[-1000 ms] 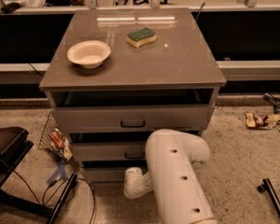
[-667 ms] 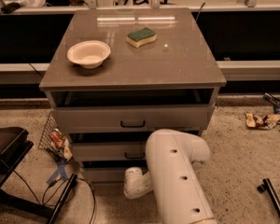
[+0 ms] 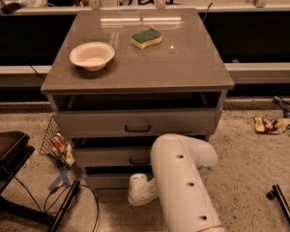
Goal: Open bottom drawer
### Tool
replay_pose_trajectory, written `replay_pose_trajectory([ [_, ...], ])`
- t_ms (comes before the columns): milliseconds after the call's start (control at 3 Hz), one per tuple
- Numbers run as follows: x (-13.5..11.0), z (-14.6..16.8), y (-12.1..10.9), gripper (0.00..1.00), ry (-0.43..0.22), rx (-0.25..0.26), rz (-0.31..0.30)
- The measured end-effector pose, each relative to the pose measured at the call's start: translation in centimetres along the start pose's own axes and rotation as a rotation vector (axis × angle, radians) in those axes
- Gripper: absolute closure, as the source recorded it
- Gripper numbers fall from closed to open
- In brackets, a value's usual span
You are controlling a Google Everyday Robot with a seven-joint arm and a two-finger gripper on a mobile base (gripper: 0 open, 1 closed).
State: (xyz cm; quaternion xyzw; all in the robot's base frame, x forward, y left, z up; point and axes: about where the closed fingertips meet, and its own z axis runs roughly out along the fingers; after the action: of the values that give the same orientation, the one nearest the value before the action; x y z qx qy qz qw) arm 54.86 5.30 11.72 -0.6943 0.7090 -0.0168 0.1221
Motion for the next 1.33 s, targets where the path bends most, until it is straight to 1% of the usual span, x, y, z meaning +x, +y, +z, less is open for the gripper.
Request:
replay_pose_trajectory([
  [667, 0.00, 0.01, 0.01, 0.13, 0.000, 0.000, 0.000],
  [1000, 0.00, 0.01, 0.02, 0.00, 0.000, 0.000, 0.000],
  [1333, 0.10, -0.09, -0.01, 0.00, 0.007, 0.000, 0.000],
])
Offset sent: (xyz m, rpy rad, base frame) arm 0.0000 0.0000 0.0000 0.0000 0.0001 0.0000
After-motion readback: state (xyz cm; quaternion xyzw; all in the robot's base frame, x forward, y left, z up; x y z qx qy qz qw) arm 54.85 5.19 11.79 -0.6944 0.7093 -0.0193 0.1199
